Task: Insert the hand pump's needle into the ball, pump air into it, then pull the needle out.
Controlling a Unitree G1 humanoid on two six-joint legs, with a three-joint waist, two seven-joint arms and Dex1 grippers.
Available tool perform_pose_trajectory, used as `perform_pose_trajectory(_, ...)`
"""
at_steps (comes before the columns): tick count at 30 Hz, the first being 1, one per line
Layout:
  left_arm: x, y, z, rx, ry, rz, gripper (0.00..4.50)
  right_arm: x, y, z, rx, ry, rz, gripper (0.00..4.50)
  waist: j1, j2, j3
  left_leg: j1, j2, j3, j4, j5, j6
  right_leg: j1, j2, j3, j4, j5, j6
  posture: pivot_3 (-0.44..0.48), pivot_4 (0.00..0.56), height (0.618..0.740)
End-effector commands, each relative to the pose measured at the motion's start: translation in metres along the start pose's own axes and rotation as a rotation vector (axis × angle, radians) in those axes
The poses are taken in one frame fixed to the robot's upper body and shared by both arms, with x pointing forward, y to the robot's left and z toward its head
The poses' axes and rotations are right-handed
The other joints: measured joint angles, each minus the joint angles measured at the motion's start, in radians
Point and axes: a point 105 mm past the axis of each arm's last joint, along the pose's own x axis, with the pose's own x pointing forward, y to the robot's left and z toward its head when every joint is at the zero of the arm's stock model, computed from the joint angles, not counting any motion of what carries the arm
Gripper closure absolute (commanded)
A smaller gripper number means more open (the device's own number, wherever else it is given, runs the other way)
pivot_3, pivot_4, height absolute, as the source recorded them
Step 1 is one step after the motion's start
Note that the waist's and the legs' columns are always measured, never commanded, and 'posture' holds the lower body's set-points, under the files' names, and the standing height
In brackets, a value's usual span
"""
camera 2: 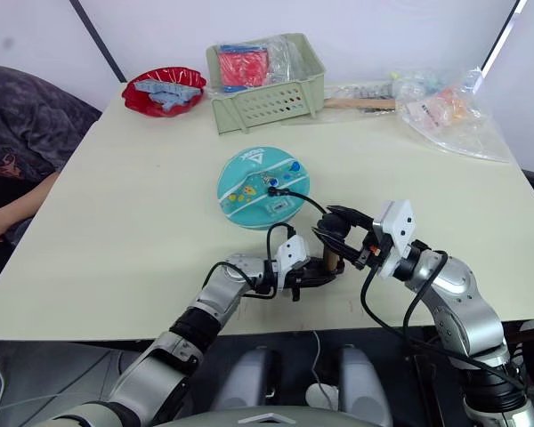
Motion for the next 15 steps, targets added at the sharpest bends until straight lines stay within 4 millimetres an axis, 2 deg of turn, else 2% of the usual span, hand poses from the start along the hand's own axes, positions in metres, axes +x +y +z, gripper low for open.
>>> perform_pose_trajectory(1, 0.003, 0.003, -0.005, 0.014, 0.035, 0.022, 3.43, -0.006, -0.001, -0.002, -0.016, 0.016, -0.003, 2.69, 0.002, 0.0, 0.0, 0.0, 0.0, 0.0, 0.0, 0.0, 0.0, 0.0, 0.0, 0.0, 0.0, 0.0, 0.0, 0.0, 0.15, 0.738)
perform_pose_trajectory(6, 0.001, 0.001, -0.018, 0.028, 0.103, 0.013, 3.43, -0.005, -0.002, 0.007, -0.004, -0.008, 0.0, 2.69, 0.005, 0.0, -0.001, 0.0, 0.0, 0.0, 0.002, 0.0, 0.0, 0.001, 0.0, 0.0, 0.0, 0.001, 0.001, 0.0, 0.15, 0.738)
perform_pose_trajectory(11, -0.001, -0.001, -0.032, 0.011, 0.15, 0.01, 3.43, -0.001, -0.003, 0.029, -0.032, -0.066, 0.028, 2.69, 0.007, 0.0, -0.001, 0.0, 0.0, 0.0, 0.003, 0.0, 0.0, 0.002, 0.0, 0.0, 0.0, 0.001, 0.002, 0.0, 0.15, 0.738)
perform_pose_trajectory(15, -0.001, -0.003, -0.036, -0.01, 0.148, 0.006, 3.43, -0.003, -0.009, 0.048, -0.052, -0.082, 0.063, 2.69, 0.008, 0.0, -0.001, 0.0, 0.0, 0.0, 0.004, 0.0, 0.0, 0.002, 0.0, 0.0, 0.0, 0.001, 0.002, 0.0, 0.15, 0.738)
